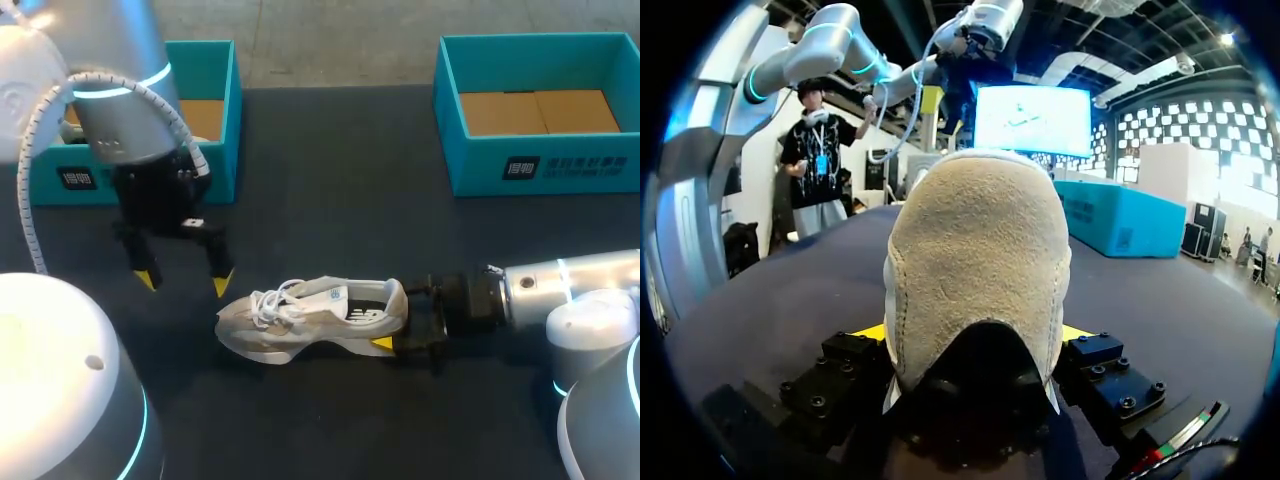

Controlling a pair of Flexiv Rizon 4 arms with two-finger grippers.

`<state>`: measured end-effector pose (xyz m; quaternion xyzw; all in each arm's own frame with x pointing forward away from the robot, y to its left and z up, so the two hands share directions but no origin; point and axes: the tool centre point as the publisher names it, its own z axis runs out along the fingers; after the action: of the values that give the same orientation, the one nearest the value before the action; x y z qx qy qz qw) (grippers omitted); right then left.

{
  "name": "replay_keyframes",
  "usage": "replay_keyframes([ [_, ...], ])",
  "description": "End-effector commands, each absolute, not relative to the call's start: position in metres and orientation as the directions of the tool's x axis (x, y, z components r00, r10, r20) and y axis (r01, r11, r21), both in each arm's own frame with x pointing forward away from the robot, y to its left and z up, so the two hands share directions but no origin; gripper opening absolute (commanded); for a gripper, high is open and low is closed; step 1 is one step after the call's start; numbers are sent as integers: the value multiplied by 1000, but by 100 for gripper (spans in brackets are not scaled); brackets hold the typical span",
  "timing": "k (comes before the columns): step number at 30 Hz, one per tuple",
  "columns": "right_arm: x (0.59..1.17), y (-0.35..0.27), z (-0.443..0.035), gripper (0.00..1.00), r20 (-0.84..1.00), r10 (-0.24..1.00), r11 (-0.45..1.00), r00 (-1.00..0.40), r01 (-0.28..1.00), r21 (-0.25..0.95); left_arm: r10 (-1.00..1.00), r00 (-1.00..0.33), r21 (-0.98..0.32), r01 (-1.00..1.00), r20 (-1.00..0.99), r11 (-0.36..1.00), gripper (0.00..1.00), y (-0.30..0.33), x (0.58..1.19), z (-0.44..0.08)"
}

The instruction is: Take the shoe out of the shoebox, open the shoe tongue, remove and reinsert the insole, then place the shoe into the shoebox

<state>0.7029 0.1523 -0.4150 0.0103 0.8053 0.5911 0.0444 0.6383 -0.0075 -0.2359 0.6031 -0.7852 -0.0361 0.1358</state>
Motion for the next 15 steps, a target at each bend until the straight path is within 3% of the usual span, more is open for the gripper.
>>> replay_keyframes([
  [1,703,155,-415,0,-58,69,307,-996,-34,951,-957,-234,224,-937,169,269,100,-9,639,-236],
  [15,703,155,-415,0,-58,69,307,-996,-34,951,-987,-144,206,-966,73,156,100,-81,638,-249],
])
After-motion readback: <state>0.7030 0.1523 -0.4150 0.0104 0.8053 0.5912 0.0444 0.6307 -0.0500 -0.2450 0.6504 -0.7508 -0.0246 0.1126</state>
